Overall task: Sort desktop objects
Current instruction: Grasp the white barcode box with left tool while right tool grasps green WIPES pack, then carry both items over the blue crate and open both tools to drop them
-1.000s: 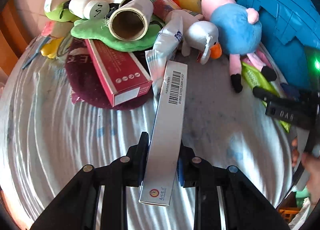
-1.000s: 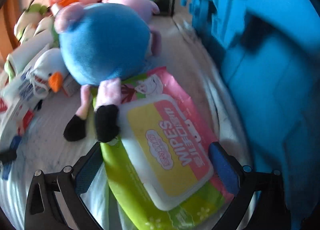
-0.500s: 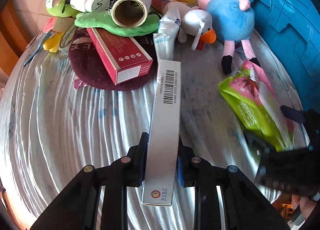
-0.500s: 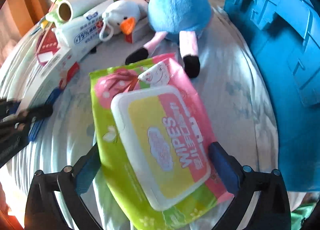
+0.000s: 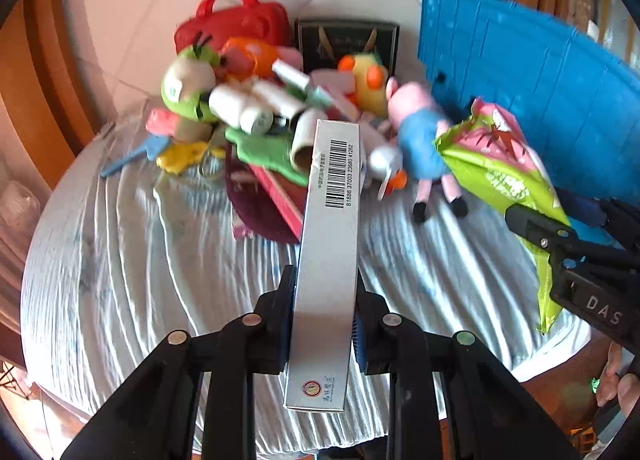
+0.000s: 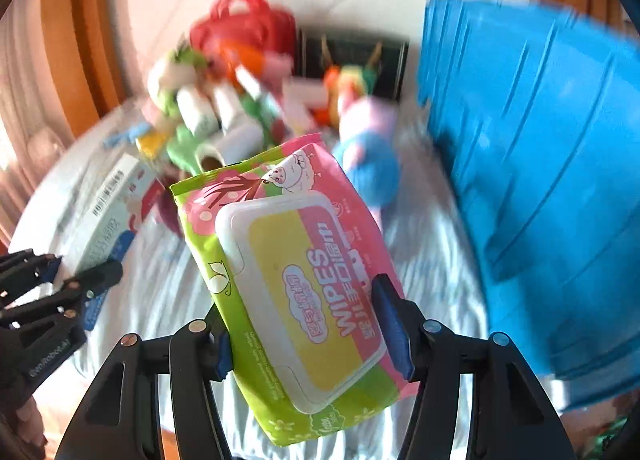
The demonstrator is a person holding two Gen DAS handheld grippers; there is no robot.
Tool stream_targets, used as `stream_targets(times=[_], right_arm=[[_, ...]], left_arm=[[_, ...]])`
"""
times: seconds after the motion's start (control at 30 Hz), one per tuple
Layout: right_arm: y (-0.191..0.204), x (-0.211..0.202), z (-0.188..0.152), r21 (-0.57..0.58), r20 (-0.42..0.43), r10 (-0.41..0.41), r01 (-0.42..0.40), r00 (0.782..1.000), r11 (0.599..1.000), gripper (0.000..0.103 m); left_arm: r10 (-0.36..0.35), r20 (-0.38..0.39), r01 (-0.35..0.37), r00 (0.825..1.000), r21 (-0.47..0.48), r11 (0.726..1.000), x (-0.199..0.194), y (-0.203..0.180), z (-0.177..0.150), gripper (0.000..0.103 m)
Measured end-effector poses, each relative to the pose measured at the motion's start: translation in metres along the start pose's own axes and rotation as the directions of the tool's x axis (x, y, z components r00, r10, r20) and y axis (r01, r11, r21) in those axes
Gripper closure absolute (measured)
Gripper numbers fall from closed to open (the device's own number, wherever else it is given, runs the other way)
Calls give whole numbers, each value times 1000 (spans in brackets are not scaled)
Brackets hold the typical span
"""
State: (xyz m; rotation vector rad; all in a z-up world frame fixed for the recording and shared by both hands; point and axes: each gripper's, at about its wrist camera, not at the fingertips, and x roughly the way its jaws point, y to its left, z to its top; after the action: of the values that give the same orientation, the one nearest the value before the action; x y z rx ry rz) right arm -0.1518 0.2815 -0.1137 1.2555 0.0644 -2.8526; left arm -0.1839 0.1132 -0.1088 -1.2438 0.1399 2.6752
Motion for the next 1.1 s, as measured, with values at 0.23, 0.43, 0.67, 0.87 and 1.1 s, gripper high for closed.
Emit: stream_targets(times=[0.23, 0.43, 0.67, 0.87, 1.1], right_arm=[[11, -87, 31, 20, 188, -69, 66, 980, 998, 44], [-9, -139, 44, 42, 322, -138, 131, 937, 990, 44], [-81, -201, 65, 130, 468, -228, 189, 854, 973, 44], [-182, -213, 81, 171, 466, -324, 275, 824, 946, 44], [-282, -185, 88, 189, 420, -362, 310, 832, 932, 44]], left_arm=[[-55, 141, 52, 989, 22, 998, -53, -10, 22, 80], [-96, 234, 81, 967, 70, 994, -80, -39, 47, 80], [-153, 333, 117, 930, 124, 985, -110, -110, 90, 80], [-235, 373, 189, 897, 156, 970, -128, -209, 135, 80], [-245, 339, 187, 908, 193, 963, -126, -316, 165, 80]])
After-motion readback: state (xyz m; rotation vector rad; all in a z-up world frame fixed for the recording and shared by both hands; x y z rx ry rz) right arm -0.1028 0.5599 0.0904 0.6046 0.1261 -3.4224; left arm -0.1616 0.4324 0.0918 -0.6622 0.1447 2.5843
